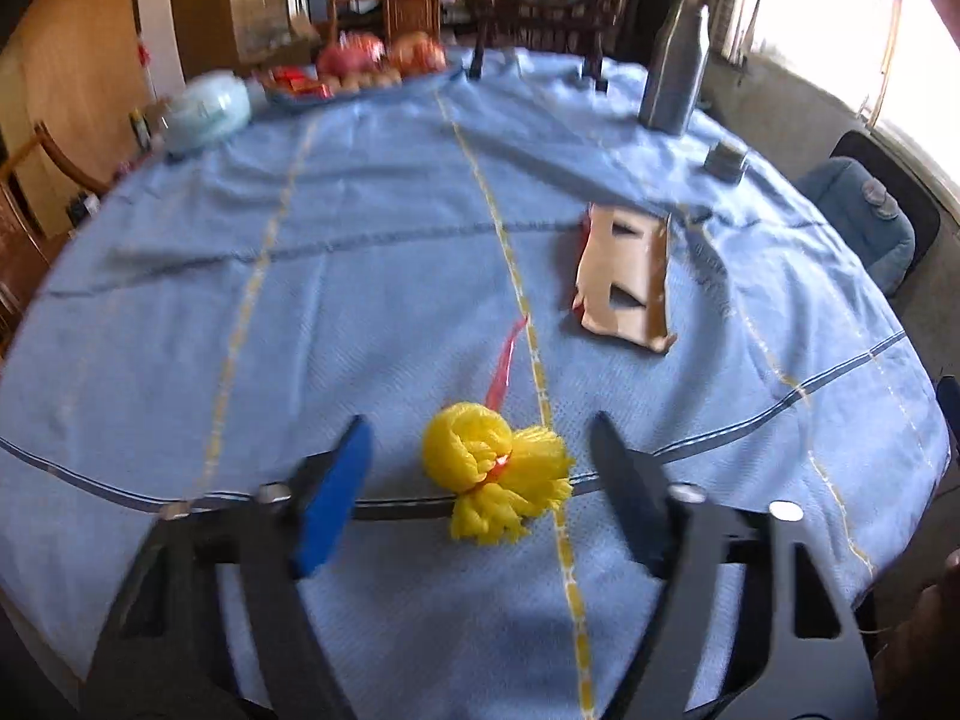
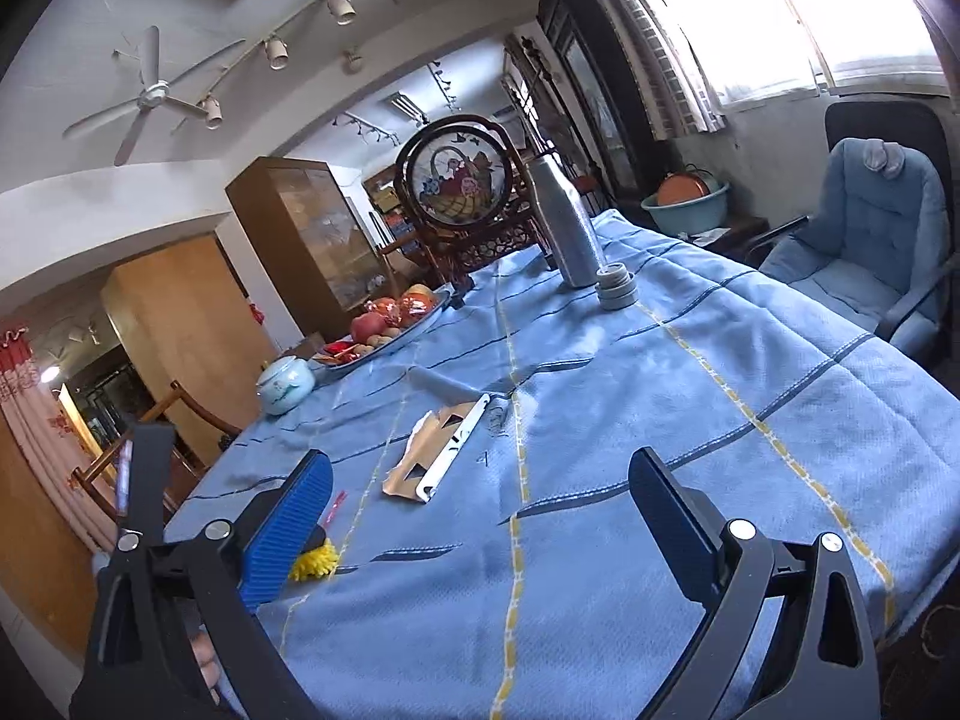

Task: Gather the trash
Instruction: 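Lower the left tool over the yellow yarn while the right tool approaches the cardboard piece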

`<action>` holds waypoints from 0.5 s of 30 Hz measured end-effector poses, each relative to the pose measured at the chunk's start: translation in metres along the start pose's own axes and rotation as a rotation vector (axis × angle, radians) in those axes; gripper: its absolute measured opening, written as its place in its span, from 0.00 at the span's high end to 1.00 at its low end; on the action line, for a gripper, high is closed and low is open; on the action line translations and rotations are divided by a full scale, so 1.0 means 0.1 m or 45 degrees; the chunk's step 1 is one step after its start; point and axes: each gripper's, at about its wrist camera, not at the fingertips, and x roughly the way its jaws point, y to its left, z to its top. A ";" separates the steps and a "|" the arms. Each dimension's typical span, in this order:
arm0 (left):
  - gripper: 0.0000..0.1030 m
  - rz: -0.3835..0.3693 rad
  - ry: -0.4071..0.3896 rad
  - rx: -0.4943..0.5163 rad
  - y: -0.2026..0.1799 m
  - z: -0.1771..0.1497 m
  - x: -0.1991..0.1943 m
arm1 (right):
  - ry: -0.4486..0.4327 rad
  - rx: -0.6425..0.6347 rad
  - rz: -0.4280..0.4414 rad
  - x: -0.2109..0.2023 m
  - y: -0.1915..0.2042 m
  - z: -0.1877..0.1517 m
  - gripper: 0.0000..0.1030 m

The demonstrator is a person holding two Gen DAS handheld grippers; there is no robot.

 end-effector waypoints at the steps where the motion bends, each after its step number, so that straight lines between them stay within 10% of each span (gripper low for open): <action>1: 0.50 -0.013 0.033 -0.014 0.04 0.00 0.07 | 0.006 -0.009 -0.003 0.03 0.02 0.01 0.05; 15: 0.58 0.298 -0.159 -0.187 1.14 -0.37 -0.46 | 0.362 -0.255 -0.035 1.09 0.84 0.07 0.05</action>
